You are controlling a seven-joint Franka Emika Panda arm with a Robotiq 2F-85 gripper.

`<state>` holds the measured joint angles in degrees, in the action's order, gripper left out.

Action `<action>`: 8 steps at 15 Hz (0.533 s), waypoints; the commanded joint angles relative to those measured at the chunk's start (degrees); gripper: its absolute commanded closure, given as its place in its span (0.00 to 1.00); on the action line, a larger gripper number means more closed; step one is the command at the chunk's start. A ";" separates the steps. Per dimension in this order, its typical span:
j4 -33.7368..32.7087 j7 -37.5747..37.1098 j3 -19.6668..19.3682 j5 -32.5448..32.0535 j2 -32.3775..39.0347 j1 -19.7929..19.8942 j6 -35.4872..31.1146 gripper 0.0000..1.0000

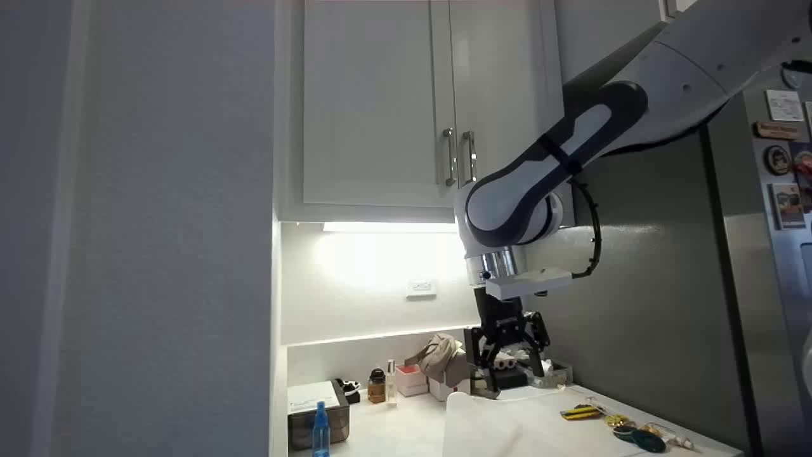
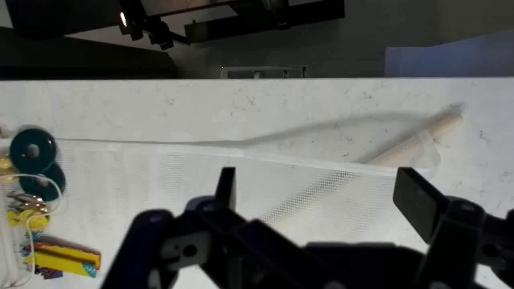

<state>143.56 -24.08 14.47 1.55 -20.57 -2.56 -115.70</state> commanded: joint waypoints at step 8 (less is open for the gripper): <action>8.63 -7.05 0.31 0.93 -9.31 -1.63 -19.91 0.00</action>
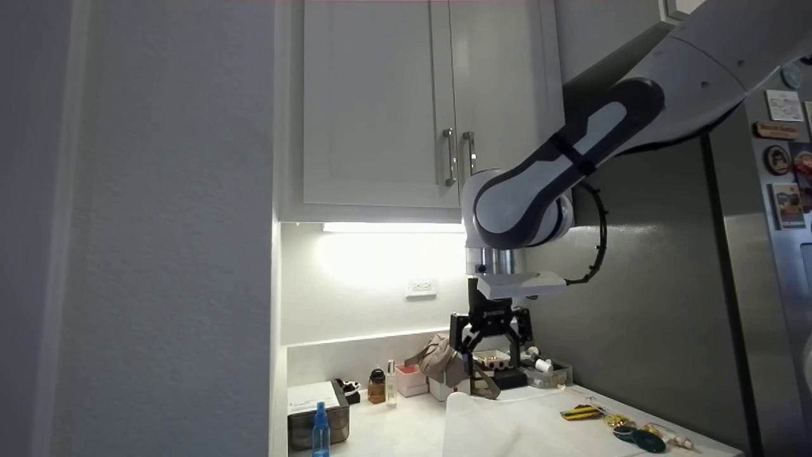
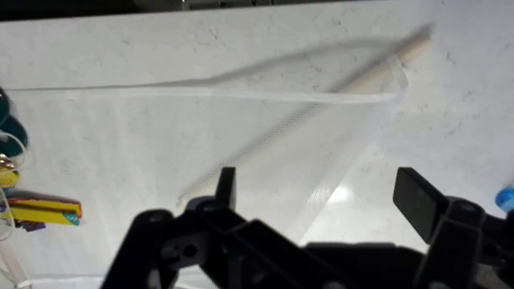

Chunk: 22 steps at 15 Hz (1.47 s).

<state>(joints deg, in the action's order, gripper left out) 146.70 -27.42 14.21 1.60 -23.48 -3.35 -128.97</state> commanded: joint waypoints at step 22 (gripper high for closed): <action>9.82 -18.98 14.63 -3.63 -30.81 17.57 -30.67 0.00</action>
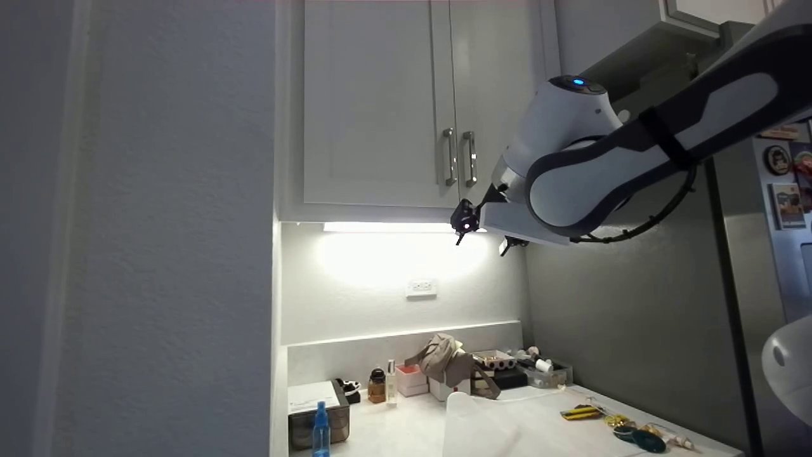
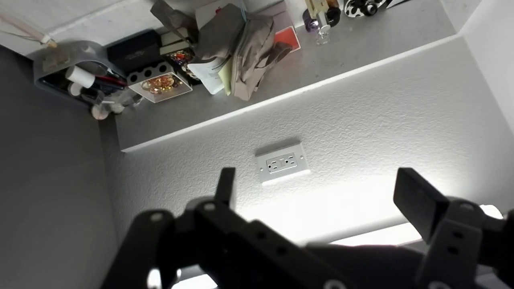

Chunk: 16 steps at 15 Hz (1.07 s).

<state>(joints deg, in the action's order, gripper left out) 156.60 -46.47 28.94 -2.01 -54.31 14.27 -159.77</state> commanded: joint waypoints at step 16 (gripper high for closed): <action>-22.01 -17.96 20.55 3.58 -4.76 55.55 -16.07 0.00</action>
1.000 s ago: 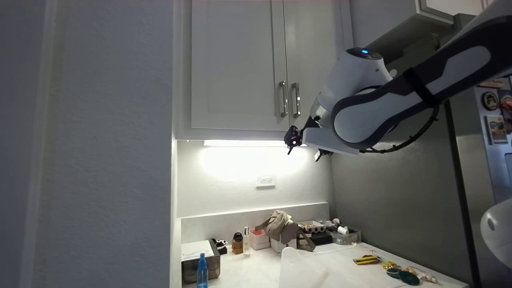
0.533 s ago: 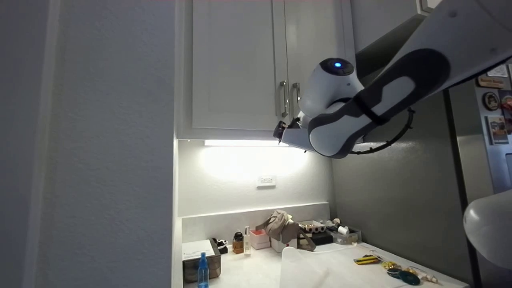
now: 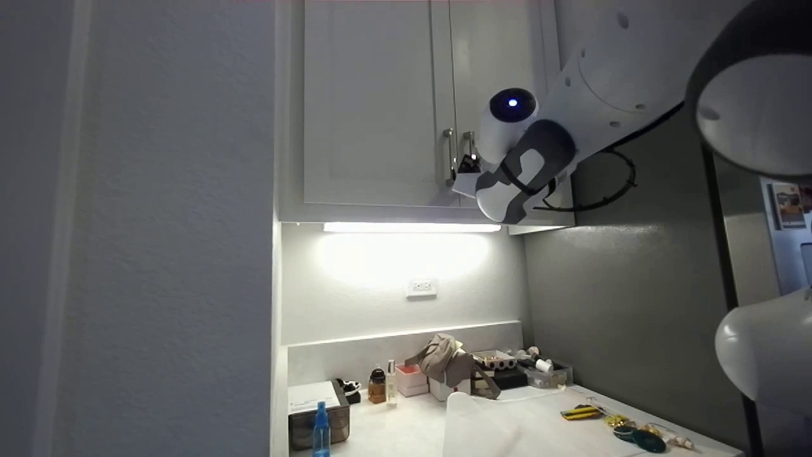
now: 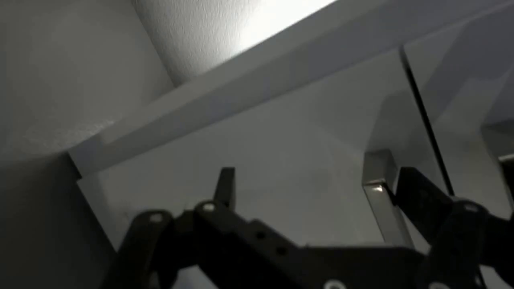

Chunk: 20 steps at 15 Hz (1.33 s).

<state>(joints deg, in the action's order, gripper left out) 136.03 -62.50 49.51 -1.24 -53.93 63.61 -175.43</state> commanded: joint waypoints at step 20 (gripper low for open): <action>-4.00 0.49 -8.87 2.34 -18.44 27.95 13.05 0.00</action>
<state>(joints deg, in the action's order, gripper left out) 134.55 -61.96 40.79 2.66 -71.17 86.34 -164.83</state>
